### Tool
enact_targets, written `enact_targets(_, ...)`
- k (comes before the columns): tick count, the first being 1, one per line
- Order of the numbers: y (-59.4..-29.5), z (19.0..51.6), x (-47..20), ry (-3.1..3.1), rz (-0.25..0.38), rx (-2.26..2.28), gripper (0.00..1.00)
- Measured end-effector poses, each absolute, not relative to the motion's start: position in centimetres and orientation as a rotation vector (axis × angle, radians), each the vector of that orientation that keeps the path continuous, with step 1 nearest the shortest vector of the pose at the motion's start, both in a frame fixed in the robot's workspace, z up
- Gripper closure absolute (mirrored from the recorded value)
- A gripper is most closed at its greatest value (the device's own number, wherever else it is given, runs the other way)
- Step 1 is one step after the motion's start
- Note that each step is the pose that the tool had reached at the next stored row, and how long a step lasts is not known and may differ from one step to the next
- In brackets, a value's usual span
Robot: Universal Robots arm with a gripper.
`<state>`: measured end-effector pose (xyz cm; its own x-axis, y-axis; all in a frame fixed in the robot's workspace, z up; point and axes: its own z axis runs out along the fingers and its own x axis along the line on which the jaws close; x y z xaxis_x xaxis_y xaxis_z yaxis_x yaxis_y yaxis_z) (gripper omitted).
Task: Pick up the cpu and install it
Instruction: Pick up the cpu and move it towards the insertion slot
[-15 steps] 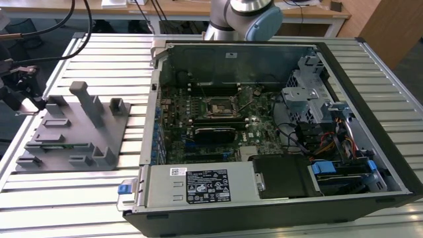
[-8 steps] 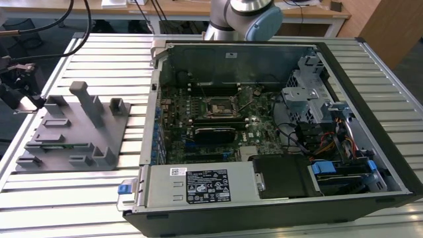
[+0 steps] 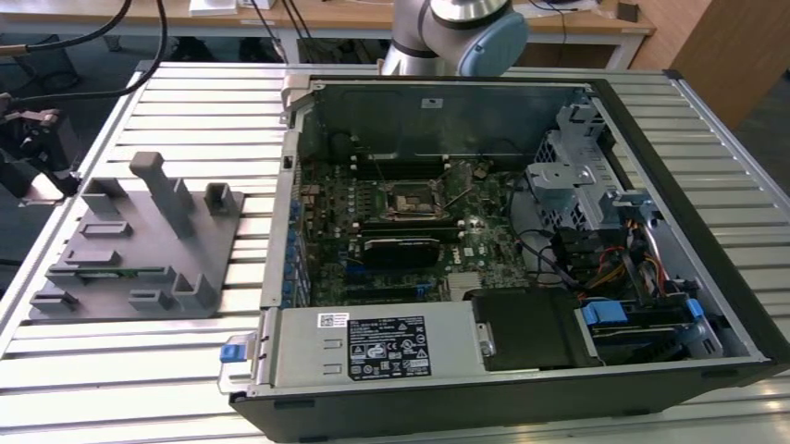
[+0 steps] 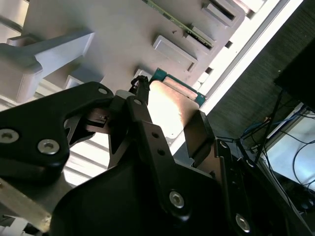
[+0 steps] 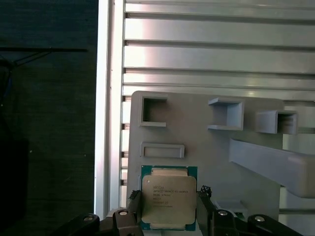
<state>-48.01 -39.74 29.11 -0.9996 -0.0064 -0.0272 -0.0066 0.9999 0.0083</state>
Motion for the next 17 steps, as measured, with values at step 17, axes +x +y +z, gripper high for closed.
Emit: enact_targets(17,-39.7,31.0,-48.0,3.114,0.013,-0.010,0.47)
